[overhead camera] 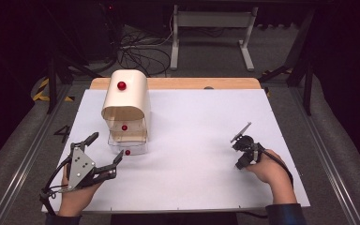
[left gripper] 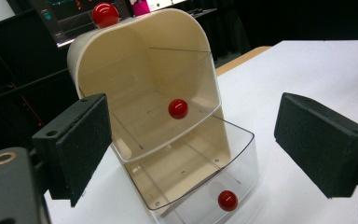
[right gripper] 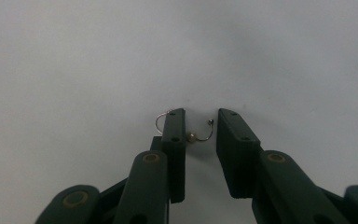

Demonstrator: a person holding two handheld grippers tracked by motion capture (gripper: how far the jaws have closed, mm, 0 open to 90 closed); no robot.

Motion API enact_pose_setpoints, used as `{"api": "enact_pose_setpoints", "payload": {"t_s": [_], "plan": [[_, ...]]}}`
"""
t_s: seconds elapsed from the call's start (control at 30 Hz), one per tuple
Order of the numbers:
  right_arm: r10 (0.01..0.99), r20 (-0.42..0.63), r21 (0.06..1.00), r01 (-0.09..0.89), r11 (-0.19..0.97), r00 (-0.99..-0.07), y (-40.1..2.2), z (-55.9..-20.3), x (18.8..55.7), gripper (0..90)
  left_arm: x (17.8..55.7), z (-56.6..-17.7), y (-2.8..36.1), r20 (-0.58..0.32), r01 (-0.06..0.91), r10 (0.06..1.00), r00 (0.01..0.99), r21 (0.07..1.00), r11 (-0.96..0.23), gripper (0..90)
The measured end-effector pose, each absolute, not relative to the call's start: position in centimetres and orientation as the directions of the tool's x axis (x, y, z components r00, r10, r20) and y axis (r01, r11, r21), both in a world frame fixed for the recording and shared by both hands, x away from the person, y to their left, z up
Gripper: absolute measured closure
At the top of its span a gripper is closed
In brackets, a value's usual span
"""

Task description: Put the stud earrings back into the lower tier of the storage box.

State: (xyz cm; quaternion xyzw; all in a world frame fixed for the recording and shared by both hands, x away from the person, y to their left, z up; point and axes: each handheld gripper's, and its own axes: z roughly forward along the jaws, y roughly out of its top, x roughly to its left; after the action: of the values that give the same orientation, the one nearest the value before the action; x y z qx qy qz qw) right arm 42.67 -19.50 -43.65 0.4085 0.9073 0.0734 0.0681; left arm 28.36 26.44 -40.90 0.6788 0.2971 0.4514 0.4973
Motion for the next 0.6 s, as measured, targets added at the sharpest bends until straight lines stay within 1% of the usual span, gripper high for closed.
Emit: {"api": "enact_pose_setpoints", "payload": {"t_s": [0.2,0.33,0.6], "plan": [[0.740,-0.075,0.172,0.722,0.670,-0.668,-19.09,-43.59,42.59,80.7,28.32,-40.89,26.49,0.312,-0.044,0.855,0.414,0.945,-0.323,11.9],[0.737,-0.090,0.164,0.719,0.675,-0.670,-18.80,-43.58,42.50,81.9,28.29,-40.87,26.56,0.313,-0.044,0.855,0.414,0.945,-0.324,12.0],[0.739,-0.088,0.190,0.717,0.671,-0.668,-19.48,-43.50,42.18,86.8,28.32,-40.87,26.60,0.311,-0.045,0.856,0.413,0.946,-0.322,12.2]]}}
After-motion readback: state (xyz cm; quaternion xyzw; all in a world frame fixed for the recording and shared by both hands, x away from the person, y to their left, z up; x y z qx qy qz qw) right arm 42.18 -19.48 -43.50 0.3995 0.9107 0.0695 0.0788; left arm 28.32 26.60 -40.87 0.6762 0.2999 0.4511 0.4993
